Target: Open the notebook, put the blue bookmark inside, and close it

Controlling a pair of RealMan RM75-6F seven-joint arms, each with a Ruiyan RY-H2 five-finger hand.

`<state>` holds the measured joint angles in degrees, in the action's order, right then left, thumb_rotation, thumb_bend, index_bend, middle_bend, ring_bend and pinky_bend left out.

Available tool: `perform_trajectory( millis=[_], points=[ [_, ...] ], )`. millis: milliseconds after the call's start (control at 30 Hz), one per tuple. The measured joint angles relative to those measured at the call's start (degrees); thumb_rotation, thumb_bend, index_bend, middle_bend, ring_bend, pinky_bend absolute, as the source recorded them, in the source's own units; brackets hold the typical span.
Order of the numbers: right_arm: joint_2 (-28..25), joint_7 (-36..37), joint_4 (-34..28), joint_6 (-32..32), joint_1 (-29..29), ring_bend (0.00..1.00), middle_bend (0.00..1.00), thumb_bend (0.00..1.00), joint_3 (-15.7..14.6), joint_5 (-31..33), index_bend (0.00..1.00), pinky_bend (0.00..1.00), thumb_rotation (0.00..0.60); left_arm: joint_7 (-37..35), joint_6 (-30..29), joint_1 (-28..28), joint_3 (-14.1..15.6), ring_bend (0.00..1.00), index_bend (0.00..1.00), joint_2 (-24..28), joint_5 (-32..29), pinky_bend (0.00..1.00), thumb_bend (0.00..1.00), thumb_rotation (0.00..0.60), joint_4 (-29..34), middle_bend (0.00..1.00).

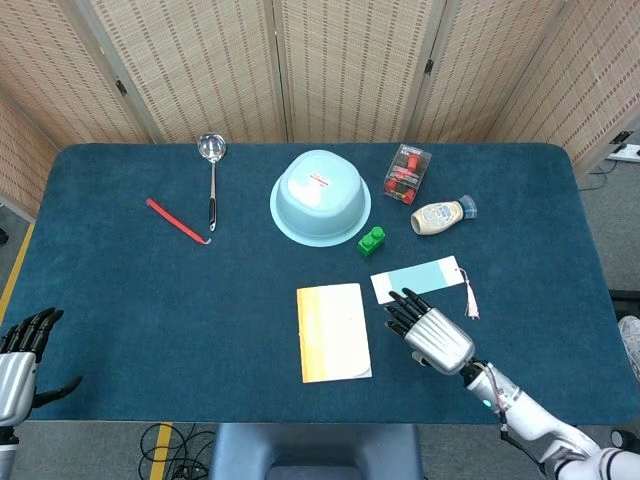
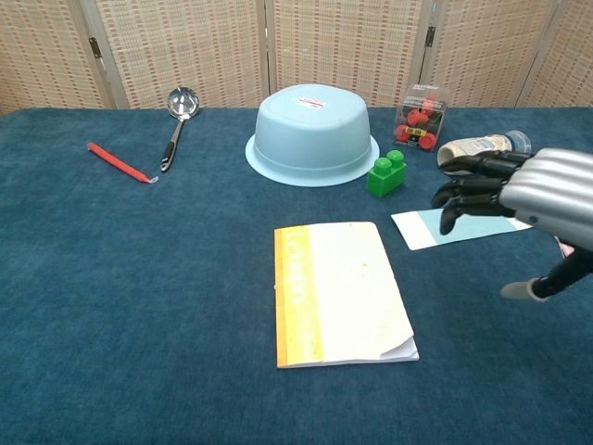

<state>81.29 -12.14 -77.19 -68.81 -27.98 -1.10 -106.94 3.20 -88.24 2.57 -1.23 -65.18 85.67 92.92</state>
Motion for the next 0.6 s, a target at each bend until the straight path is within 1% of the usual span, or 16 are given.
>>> perform_trajectory(
  millis=[167, 267, 400, 600],
  points=[
    [4.8, 1.4, 5.1, 1.8, -3.2, 0.08, 0.23, 0.00, -0.1, -1.4, 0.38, 0.14, 0.600, -0.8, 0.3, -0.1, -0.1, 0.13, 0.13, 0.0, -0.3, 0.18, 0.16, 0.600, -0.7, 0.12],
    [6.8, 2.1, 7.6, 2.5, -4.8, 0.08, 0.23, 0.01, -0.4, -2.1, 0.39, 0.14, 0.600, -1.0, 0.6, 0.0, -0.2, 0.13, 0.13, 0.0, -0.4, 0.18, 0.16, 0.600, -0.9, 0.12],
    [9.0, 2.9, 10.4, 3.7, -6.8, 0.08, 0.23, 0.02, -1.0, -2.8, 0.39, 0.14, 0.600, -1.2, 0.8, 0.0, -0.3, 0.13, 0.13, -0.3, -0.4, 0.18, 0.16, 0.600, -1.2, 0.12],
    [10.9, 3.9, 12.9, 4.3, -8.4, 0.08, 0.20, 0.04, -2.2, -3.3, 0.39, 0.14, 0.600, -1.3, 1.1, 0.0, -0.3, 0.13, 0.13, -0.5, -0.6, 0.18, 0.16, 0.600, -1.5, 0.12]
  ],
)
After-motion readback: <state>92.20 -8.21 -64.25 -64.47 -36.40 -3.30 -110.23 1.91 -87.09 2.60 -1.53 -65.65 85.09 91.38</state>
